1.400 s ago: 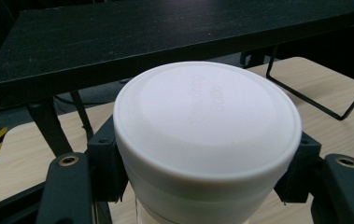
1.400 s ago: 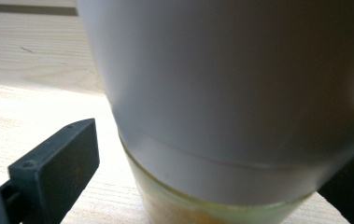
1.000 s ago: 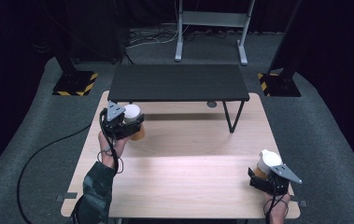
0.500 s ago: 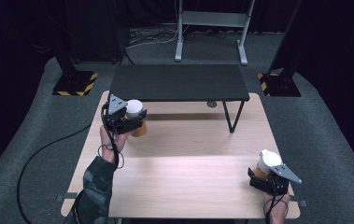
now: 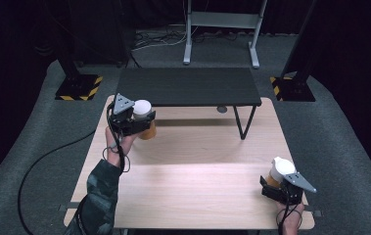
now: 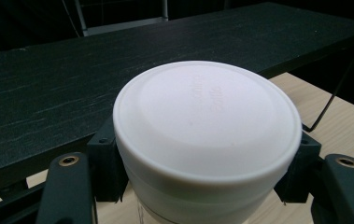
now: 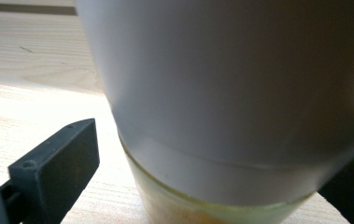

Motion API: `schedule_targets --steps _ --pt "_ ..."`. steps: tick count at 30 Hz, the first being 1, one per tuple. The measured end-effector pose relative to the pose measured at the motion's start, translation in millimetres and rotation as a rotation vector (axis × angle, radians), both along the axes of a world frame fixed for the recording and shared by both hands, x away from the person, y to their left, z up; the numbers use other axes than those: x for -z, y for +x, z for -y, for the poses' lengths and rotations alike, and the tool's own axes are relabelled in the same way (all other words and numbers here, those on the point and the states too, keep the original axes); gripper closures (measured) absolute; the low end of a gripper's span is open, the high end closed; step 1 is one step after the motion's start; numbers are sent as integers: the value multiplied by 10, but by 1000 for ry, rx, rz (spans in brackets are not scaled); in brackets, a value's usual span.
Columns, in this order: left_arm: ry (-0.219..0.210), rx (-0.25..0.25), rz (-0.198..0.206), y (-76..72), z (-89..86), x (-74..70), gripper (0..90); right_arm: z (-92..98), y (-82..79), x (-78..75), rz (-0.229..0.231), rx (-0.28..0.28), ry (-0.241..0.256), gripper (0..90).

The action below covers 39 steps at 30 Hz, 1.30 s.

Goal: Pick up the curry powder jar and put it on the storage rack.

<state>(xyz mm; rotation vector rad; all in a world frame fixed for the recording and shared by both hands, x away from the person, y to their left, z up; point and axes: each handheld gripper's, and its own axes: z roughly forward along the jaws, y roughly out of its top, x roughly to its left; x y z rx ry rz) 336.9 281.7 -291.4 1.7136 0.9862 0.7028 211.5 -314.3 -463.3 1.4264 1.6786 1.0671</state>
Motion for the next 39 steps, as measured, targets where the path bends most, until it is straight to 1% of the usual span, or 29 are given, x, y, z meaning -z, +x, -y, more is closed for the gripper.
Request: schedule_targets --steps 6,12,18,25,29,35,39 --pt "4 10 5 32 3 -75 334 1 4 -4 -3 0 1 0" --pt "-9 25 -1 70 -10 -124 334 1 0 0 0 0 0 0" --pt "0 38 -2 96 3 -180 334 1 5 -4 -3 -1 0 0" --pt "-8 54 -1 120 11 -239 334 2 2 -2 -2 0 1 0" --pt "-2 68 1 139 26 -283 334 5 3 -2 -2 1 4 0" --pt "-5 83 0 159 47 -330 334 5 2 -2 -2 0 4 0" --pt "-8 94 3 171 40 -387 334 6 3 -3 -3 1 5 0"
